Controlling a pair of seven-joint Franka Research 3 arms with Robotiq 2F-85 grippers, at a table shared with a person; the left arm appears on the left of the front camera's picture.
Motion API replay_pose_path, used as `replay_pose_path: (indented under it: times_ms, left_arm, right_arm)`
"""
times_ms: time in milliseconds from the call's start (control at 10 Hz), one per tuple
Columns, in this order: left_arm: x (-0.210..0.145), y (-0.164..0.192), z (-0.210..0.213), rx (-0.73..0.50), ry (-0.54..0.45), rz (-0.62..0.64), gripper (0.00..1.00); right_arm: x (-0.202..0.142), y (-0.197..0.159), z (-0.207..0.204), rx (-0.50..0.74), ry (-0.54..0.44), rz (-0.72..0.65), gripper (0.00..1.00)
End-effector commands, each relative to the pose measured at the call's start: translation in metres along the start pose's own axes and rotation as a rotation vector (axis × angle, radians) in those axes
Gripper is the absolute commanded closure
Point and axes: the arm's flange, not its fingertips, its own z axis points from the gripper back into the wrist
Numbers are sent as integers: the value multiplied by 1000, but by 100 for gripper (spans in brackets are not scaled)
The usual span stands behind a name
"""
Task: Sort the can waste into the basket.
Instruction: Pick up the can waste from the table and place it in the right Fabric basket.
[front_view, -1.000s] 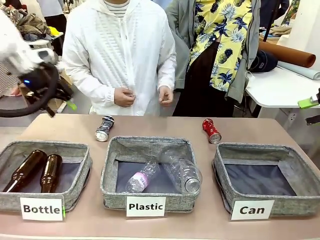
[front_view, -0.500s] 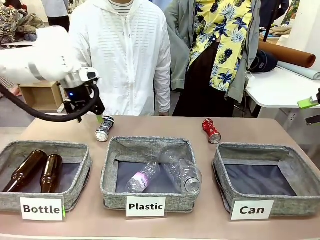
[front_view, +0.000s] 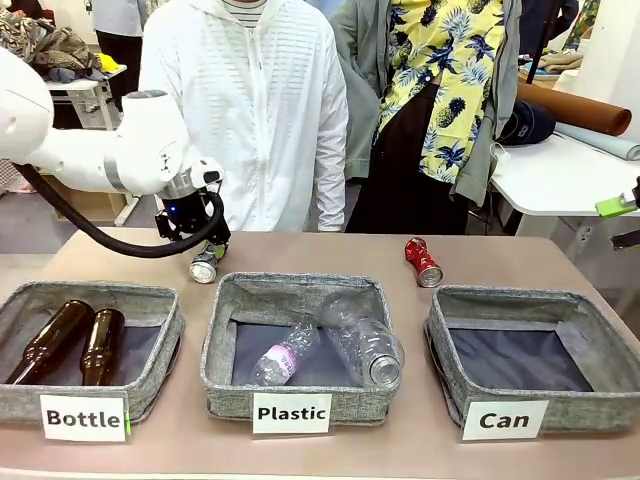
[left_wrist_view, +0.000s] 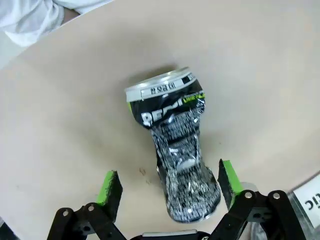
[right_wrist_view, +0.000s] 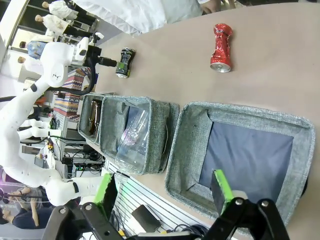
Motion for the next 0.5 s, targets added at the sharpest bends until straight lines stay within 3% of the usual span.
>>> replay_pose_path:
  times_ms: [0,400]
  left_arm:
    - [8,-3,-5,39,9,3,0]
    - [12,-7,-21,56,33,29,0]
  right_arm:
    - [3,2,-1,-3,-10,-9,0]
    - [3,2,-1,-3,-10,-9,0]
